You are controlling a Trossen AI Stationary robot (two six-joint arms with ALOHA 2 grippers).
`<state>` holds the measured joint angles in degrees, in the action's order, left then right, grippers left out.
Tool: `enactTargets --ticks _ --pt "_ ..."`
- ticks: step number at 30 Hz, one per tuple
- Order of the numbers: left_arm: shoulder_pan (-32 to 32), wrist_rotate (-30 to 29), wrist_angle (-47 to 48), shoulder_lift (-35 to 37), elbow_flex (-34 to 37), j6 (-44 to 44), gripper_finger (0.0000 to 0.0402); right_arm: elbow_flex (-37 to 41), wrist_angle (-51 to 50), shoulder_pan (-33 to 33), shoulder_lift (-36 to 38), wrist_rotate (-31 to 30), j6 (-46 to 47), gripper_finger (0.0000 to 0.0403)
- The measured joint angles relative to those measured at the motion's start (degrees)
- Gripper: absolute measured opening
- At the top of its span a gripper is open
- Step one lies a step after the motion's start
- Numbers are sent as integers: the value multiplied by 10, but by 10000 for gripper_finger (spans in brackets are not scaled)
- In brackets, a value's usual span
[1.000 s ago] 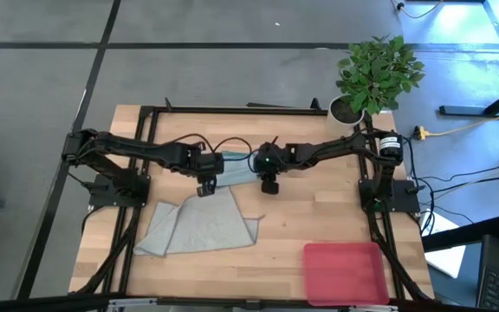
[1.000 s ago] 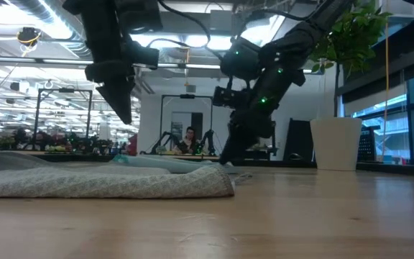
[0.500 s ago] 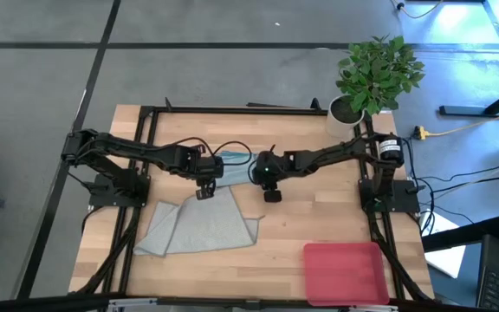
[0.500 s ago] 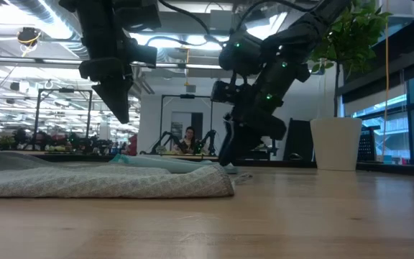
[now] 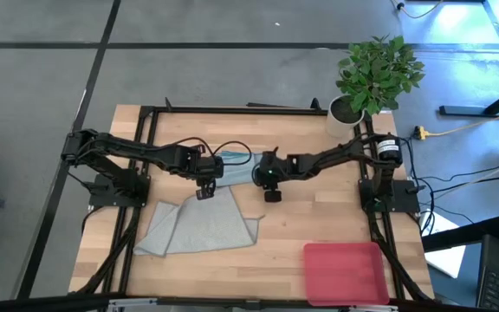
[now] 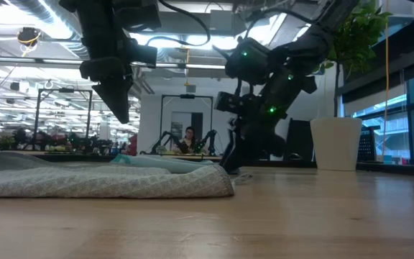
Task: Roll microfiber towels into tight, uniform cylinder then place into a basket
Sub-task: Roll blue towel
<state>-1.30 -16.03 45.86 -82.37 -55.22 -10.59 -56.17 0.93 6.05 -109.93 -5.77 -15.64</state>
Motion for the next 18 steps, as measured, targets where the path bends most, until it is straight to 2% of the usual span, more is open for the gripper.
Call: enactTargets --ticks 5,11,16,18 --pt "0 0 0 0 0 0 76 1 -2 0 0 -16 16 109" --pt "0 0 0 0 0 0 76 1 -2 3 -1 -34 40 19" --pt "0 0 0 0 0 0 76 -4 -12 4 -1 -31 79 16" --pt "0 0 0 0 0 0 76 -12 -26 7 -1 -7 87 12"
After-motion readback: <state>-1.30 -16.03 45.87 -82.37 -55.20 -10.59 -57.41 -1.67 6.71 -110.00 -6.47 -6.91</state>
